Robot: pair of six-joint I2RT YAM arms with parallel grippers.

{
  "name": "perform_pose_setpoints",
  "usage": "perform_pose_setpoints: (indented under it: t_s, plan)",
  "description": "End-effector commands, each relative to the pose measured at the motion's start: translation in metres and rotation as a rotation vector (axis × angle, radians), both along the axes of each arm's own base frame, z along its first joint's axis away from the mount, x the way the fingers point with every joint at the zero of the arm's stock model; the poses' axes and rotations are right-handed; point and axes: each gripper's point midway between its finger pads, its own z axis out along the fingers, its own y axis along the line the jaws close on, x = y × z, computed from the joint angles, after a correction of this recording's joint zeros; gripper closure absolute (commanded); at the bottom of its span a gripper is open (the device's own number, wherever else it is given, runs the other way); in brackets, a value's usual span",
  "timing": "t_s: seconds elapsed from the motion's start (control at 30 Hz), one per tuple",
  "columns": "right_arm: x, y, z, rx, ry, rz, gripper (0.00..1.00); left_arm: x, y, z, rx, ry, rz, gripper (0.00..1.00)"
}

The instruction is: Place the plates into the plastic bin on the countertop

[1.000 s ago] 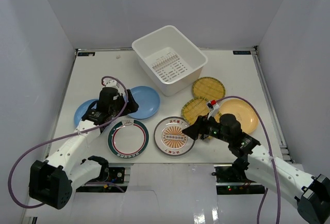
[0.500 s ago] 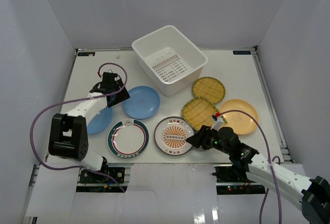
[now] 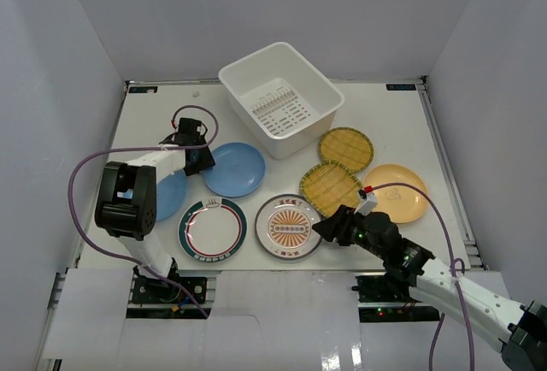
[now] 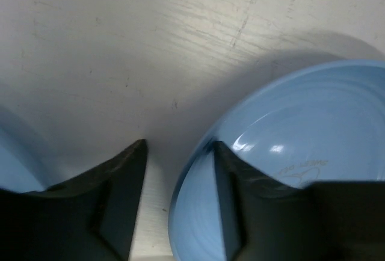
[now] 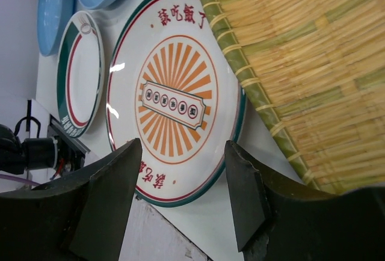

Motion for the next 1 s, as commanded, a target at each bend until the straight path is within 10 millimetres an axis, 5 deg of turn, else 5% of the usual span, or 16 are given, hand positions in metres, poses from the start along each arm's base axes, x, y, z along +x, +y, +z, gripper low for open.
perform_pose_setpoints:
  t_s: [0.0,0.03,0.07,0.1,0.2,0.37,0.47,0.6,0.7,0.8,0.83,0.93,0.97]
  plan:
    - [0.004,-0.011,-0.008,-0.051,0.013,-0.060,0.36,0.012,-0.006,0.004,-0.036,-0.026,-0.028,0.47]
    - [0.000,-0.012,-0.021,-0.062,0.048,-0.055,0.36,0.011,-0.005,0.003,-0.036,-0.023,-0.029,0.53]
    - [0.003,-0.006,-0.016,-0.024,0.032,-0.051,0.36,0.011,-0.005,0.004,-0.036,-0.023,-0.029,0.60]
    - [0.001,-0.004,-0.017,-0.015,0.039,-0.040,0.36,0.011,-0.002,0.005,-0.033,-0.024,-0.019,0.77]
    - [0.002,0.001,-0.022,-0.020,0.058,-0.028,0.36,0.012,0.000,0.016,-0.050,-0.049,-0.013,1.00]
    - [0.000,0.012,-0.029,0.014,0.110,-0.017,0.41,0.009,-0.005,0.059,-0.090,-0.153,-0.029,1.00]
    - [0.002,0.015,-0.031,0.034,0.133,-0.034,0.55,-0.006,-0.009,0.081,-0.127,-0.191,-0.039,1.00]
    - [0.003,0.017,-0.027,0.041,0.124,-0.040,0.87,-0.038,-0.005,0.125,-0.145,-0.285,-0.033,1.00]
    - [-0.001,0.023,-0.013,0.057,0.105,-0.009,0.92,-0.056,-0.003,0.147,-0.169,-0.346,-0.020,1.00]
    - [-0.006,0.031,0.013,0.083,0.067,0.054,0.92,-0.065,-0.012,0.209,-0.245,-0.509,-0.052,1.00]
    - [-0.005,0.037,0.039,0.125,0.016,0.081,0.92,-0.066,-0.015,0.227,-0.274,-0.553,-0.056,1.00]
    - [-0.009,0.042,0.073,0.134,-0.054,0.146,0.92,-0.047,-0.037,0.286,-0.361,-0.656,-0.142,1.00]
    - [-0.002,0.044,0.107,0.164,-0.122,0.134,0.92,-0.029,-0.049,0.278,-0.376,-0.610,-0.165,1.00]
